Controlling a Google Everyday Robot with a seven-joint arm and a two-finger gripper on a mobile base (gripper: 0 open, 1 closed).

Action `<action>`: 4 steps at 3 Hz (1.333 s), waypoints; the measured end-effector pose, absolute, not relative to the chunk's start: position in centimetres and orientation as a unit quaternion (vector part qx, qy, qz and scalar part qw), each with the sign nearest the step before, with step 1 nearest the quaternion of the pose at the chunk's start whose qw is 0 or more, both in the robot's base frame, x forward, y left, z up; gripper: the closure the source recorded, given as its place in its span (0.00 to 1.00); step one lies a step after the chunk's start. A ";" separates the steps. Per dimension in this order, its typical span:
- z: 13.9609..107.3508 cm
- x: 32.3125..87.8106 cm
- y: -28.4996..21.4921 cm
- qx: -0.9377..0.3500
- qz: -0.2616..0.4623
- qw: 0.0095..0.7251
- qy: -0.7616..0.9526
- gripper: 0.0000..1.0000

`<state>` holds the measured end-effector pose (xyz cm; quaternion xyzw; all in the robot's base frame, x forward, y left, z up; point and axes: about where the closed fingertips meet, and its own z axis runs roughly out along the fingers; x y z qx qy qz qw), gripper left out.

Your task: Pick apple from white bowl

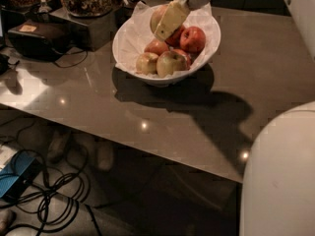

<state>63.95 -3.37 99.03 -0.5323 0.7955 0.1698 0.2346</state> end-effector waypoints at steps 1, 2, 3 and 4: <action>100.7 62.7 -3.2 -0.552 0.184 0.253 0.773 1.00; 102.4 60.8 -2.3 -0.587 0.183 0.260 0.745 1.00; 103.2 58.7 -1.1 -0.621 0.172 0.258 0.720 1.00; 103.2 59.0 -0.9 -0.619 0.172 0.264 0.720 1.00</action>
Offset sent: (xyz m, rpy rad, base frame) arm -0.0651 0.0132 0.0558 0.0226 -0.1005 0.2495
